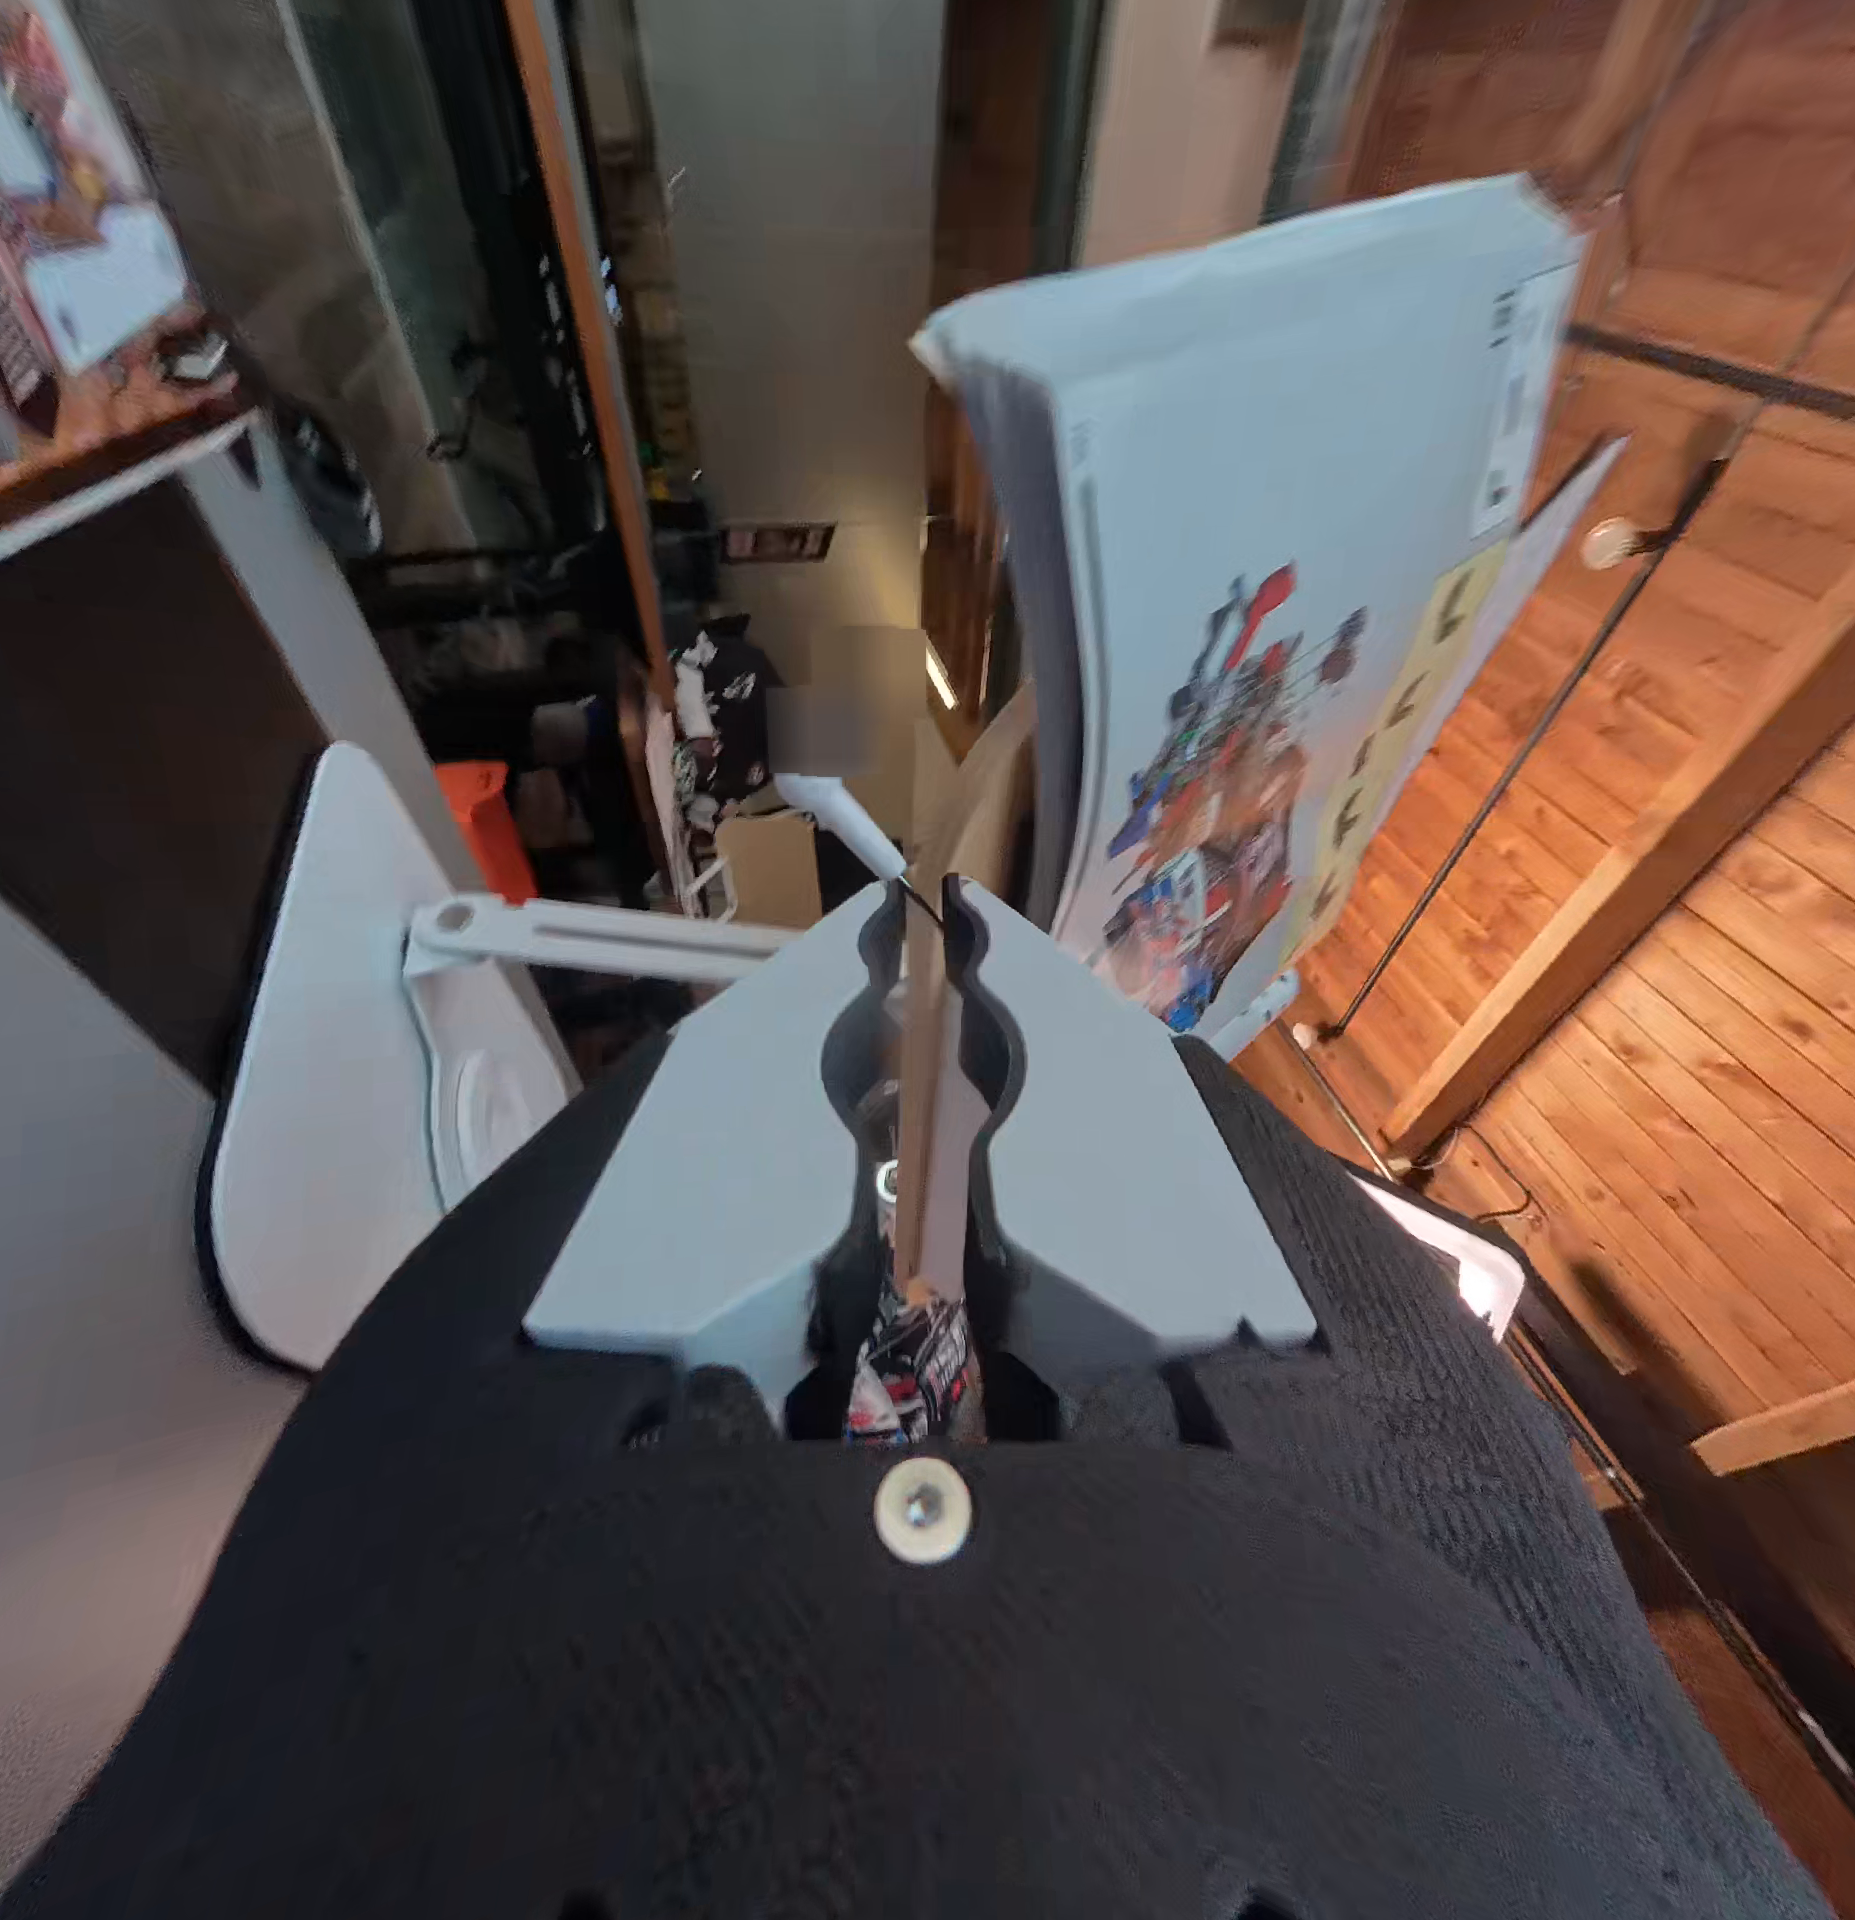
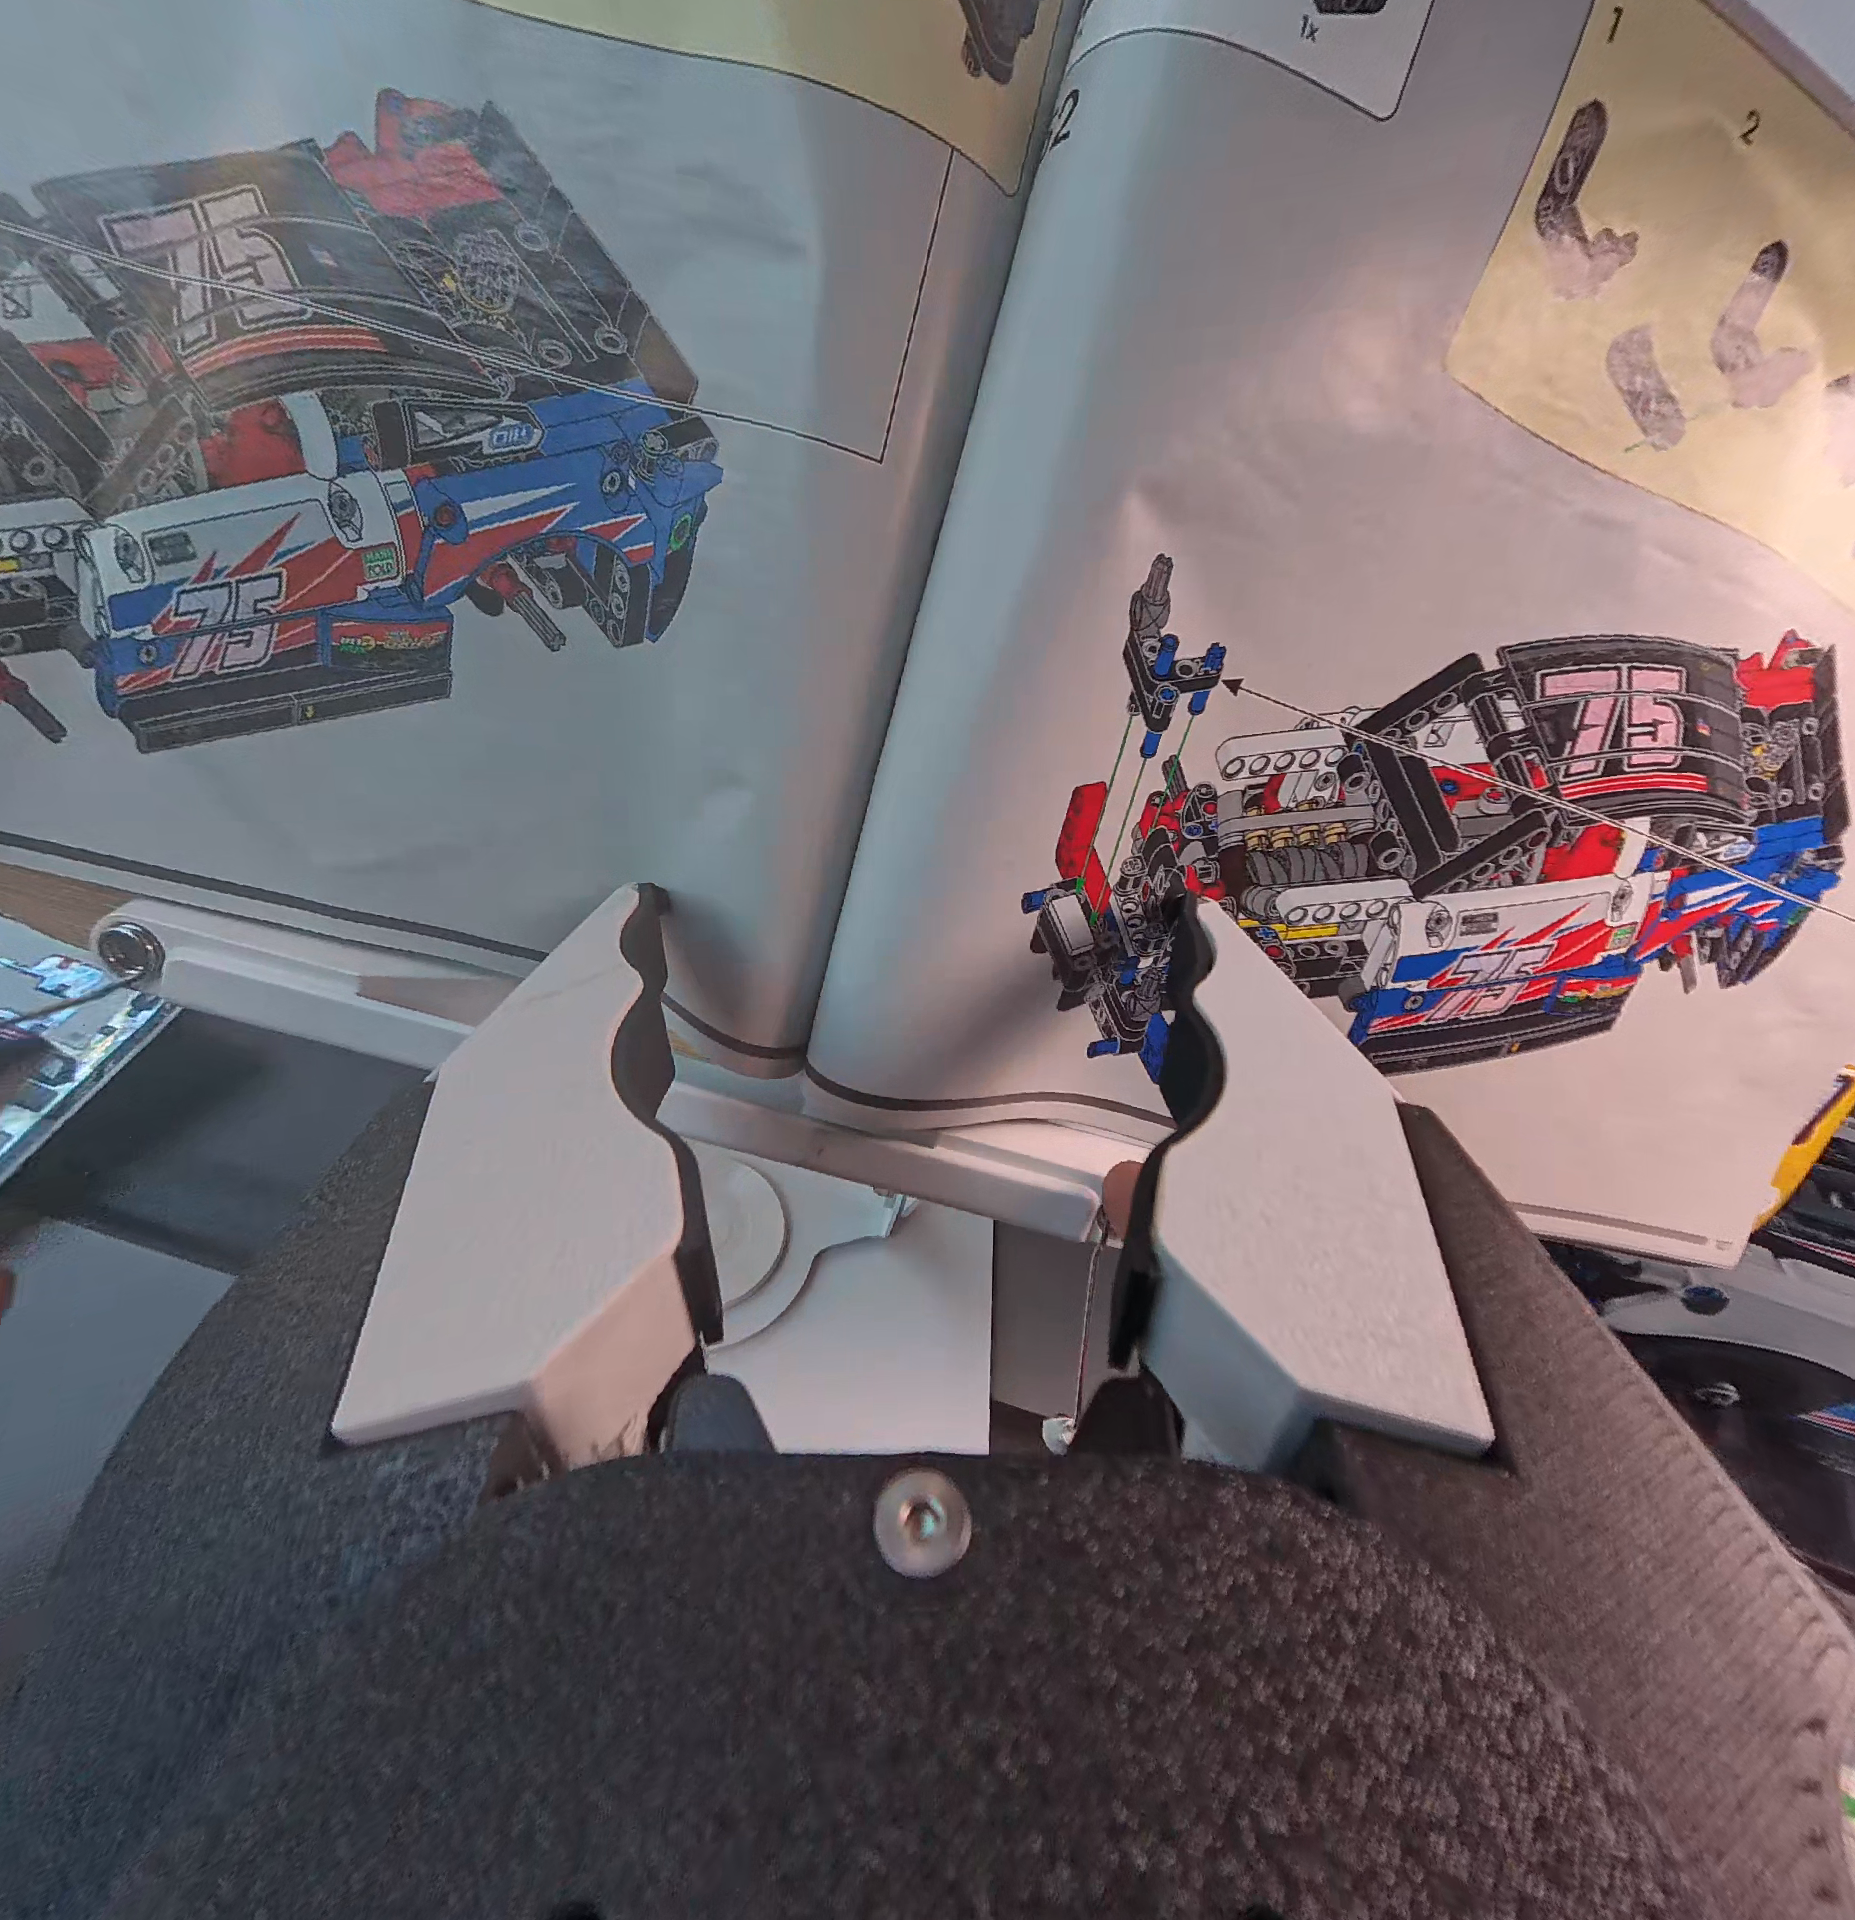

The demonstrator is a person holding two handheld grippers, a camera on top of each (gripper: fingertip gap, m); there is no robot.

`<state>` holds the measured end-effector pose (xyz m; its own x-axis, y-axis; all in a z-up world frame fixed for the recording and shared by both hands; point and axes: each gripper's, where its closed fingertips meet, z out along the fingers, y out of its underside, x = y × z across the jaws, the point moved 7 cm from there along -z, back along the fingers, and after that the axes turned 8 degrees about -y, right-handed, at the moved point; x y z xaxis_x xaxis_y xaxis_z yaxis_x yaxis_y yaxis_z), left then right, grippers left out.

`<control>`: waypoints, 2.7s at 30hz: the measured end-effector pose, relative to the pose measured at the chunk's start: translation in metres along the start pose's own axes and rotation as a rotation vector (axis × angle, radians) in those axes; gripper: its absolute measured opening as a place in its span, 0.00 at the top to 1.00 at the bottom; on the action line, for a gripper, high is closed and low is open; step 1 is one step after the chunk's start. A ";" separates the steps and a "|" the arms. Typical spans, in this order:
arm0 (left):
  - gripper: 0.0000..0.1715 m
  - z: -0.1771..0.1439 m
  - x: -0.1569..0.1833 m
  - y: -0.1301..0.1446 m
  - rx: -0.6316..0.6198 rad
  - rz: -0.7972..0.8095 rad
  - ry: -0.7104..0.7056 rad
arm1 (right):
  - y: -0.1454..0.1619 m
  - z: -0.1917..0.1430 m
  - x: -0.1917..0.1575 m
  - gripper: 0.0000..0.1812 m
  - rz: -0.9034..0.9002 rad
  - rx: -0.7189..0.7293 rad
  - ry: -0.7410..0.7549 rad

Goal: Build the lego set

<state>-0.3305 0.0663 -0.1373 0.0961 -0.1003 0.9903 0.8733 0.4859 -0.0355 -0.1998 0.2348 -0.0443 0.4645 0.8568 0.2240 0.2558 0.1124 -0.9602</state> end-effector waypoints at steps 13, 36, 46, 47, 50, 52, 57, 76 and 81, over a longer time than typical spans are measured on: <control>1.00 0.052 0.085 0.104 -0.404 2.442 -0.051 | 0.004 0.001 0.000 0.50 -0.005 0.002 -0.026; 0.91 0.088 0.126 0.156 -0.700 2.024 -0.021 | 0.011 -0.024 0.033 0.54 -0.077 0.080 -0.216; 1.00 0.104 0.116 0.175 -0.530 2.275 -0.206 | 0.063 -0.042 0.081 0.73 -0.093 -0.021 -0.216; 1.00 0.105 0.116 0.174 -0.514 2.272 -0.207 | 0.070 -0.041 0.079 0.74 -0.110 -0.043 -0.257; 1.00 0.105 0.114 0.170 -0.473 2.255 -0.198 | 0.084 -0.037 0.068 0.74 -0.180 -0.099 -0.340; 1.00 0.104 0.114 0.169 -0.453 2.262 -0.201 | 0.089 -0.029 0.061 0.75 -0.240 -0.138 -0.345; 1.00 0.103 0.111 0.169 -0.379 2.329 -0.215 | 0.095 -0.011 0.059 0.99 -0.542 -0.163 -0.216; 1.00 0.102 0.107 0.164 -0.309 2.163 -0.119 | 0.016 -0.017 0.061 1.00 -1.425 0.122 0.149; 1.00 0.101 0.104 0.166 -0.249 2.198 -0.115 | -0.018 -0.033 0.041 0.89 -0.898 0.196 -0.011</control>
<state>-0.2235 0.2241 -0.0263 0.7104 0.3294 -0.6219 -0.5142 -0.3604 -0.7783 -0.1568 0.2512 -0.0125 0.1521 0.4111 0.8988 0.3680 0.8205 -0.4375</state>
